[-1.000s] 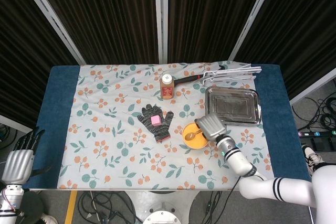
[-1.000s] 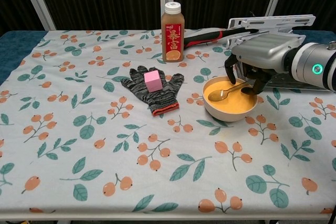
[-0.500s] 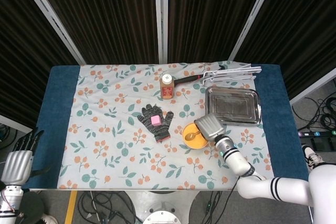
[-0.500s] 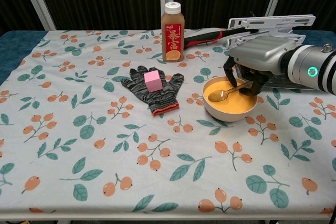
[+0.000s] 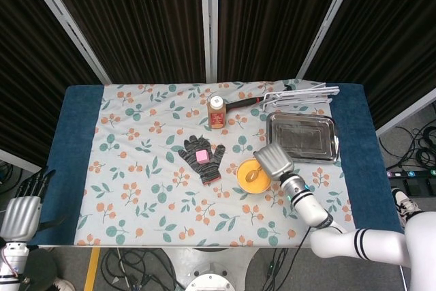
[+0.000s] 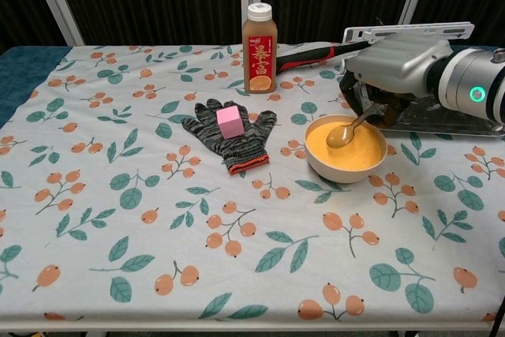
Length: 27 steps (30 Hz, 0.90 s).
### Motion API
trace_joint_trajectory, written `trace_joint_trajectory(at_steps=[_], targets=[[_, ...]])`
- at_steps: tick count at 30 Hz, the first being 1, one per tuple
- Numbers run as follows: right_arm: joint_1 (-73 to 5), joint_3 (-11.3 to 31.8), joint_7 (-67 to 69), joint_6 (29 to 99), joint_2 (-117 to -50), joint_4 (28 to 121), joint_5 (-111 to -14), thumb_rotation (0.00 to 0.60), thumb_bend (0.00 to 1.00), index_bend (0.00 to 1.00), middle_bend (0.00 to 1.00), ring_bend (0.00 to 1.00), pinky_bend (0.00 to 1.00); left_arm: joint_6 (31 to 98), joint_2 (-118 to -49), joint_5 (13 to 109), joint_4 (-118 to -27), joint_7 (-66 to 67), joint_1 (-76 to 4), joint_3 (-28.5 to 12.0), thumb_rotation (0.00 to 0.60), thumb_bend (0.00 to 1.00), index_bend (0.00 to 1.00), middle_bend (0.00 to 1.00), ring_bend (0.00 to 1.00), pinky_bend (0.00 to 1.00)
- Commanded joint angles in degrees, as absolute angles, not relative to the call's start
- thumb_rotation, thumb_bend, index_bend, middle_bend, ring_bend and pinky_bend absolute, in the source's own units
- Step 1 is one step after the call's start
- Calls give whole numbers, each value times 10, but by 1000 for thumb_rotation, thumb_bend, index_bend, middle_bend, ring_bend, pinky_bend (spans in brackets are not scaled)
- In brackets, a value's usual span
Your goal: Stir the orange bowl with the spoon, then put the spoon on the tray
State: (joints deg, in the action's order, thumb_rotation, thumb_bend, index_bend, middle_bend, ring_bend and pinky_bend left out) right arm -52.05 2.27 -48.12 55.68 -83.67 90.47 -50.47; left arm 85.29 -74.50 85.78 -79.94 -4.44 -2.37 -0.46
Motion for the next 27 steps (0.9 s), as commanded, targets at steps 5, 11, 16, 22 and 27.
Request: trace_joint_trajectory(at_steps=[5, 11, 16, 22, 27], targets=[[-567, -4, -651, 587, -804, 932, -530, 600, 402, 660, 953, 944, 1000, 854, -745, 859, -802, -43, -22, -4, 600, 37, 101, 95, 96, 131], [-588, -45, -766, 588, -829, 902, -550, 600, 409, 685, 956, 944, 1000, 855, -745, 860, -803, -45, -22, -3, 600, 37, 101, 95, 96, 131], [-589, -60, -798, 590, -857, 872, -571, 600, 418, 697, 959, 944, 1000, 852, -747, 858, -800, -48, -20, -2, 600, 37, 101, 95, 96, 131], [-584, -63, -802, 588, -886, 847, -585, 600, 420, 714, 960, 945, 1000, 850, -749, 857, -796, -52, -20, -2, 600, 37, 101, 95, 96, 131], [-579, -60, -795, 587, -901, 843, -592, 600, 423, 728, 963, 950, 1000, 849, -752, 856, -791, -55, -19, -1, 600, 37, 101, 96, 96, 131]])
